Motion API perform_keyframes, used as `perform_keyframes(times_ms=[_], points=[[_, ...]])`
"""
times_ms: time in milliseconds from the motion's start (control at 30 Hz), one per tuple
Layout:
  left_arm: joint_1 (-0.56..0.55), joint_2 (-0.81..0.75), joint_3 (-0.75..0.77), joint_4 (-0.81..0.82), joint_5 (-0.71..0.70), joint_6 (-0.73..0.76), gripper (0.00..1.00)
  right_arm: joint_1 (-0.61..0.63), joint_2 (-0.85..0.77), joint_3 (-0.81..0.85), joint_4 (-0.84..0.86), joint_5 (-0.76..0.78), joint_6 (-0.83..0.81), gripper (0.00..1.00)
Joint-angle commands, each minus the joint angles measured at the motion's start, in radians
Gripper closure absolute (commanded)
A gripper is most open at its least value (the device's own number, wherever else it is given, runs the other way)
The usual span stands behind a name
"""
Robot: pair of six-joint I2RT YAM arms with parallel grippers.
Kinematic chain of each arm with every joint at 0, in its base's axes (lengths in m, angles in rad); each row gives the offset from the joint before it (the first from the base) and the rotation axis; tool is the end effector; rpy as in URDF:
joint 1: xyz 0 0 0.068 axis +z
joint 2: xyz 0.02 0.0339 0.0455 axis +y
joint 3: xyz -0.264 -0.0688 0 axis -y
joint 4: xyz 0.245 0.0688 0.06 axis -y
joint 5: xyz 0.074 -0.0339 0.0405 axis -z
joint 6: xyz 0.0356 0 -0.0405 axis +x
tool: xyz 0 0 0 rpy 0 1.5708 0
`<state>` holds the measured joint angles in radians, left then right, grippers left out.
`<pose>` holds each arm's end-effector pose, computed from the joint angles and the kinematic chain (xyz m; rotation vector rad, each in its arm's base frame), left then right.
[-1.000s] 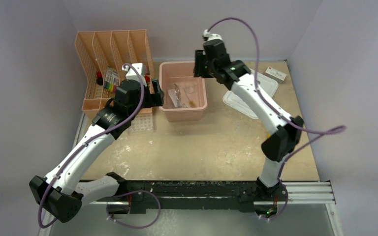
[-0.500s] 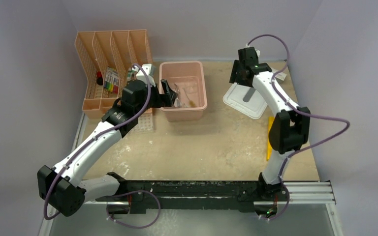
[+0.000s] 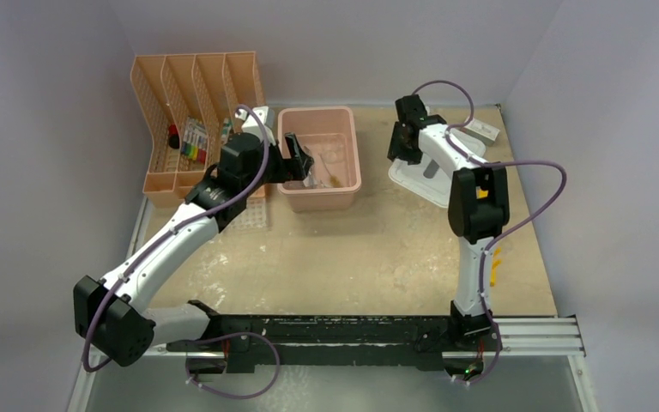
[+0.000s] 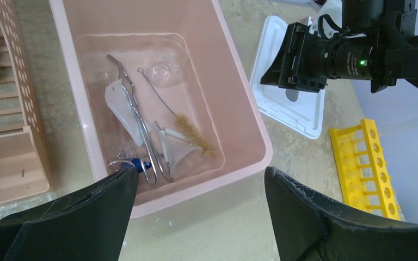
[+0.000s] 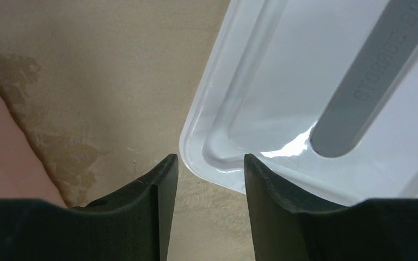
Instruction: Organize the chemistry lab equipment
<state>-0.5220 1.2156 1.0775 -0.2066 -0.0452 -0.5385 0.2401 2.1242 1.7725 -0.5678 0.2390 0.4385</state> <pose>0.2454 -0.1393 0.3497 -0.0476 1.9724 -0.6634 0.4636 0.1048 0.2237 0.3417 2.4300 -0.0021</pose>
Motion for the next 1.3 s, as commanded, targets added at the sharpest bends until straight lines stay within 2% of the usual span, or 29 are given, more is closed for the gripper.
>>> perform_keyframes(times_ms=[0,133,367,533,867,1033,1200,1267], points=[[0.002,0.028,0.074,0.012,-0.029,0.022,0.15,0.001,0.030,0.052,0.038,-0.096,-0.006,0.52],[0.002,0.042,0.084,0.003,-0.033,0.024,0.16,0.001,0.078,0.081,-0.027,-0.125,0.012,0.58],[0.002,0.035,0.075,-0.008,-0.058,0.041,0.16,0.001,0.101,0.062,-0.034,-0.114,0.028,0.56],[0.002,0.038,0.074,-0.012,-0.060,0.047,0.16,0.001,0.102,0.037,-0.058,-0.202,-0.017,0.66],[0.003,0.043,0.036,0.059,-0.030,0.072,0.16,0.080,-0.098,-0.247,-0.069,-0.311,-0.050,0.66],[0.002,0.046,0.038,0.057,-0.039,0.071,0.17,0.183,-0.179,-0.325,-0.084,-0.250,-0.007,0.64],[0.003,0.031,0.028,0.063,-0.048,0.059,0.17,0.192,-0.208,-0.292,-0.062,-0.050,0.115,0.62],[0.002,0.024,0.028,0.062,-0.051,0.058,0.17,0.192,-0.189,-0.263,-0.054,-0.015,0.157,0.62]])
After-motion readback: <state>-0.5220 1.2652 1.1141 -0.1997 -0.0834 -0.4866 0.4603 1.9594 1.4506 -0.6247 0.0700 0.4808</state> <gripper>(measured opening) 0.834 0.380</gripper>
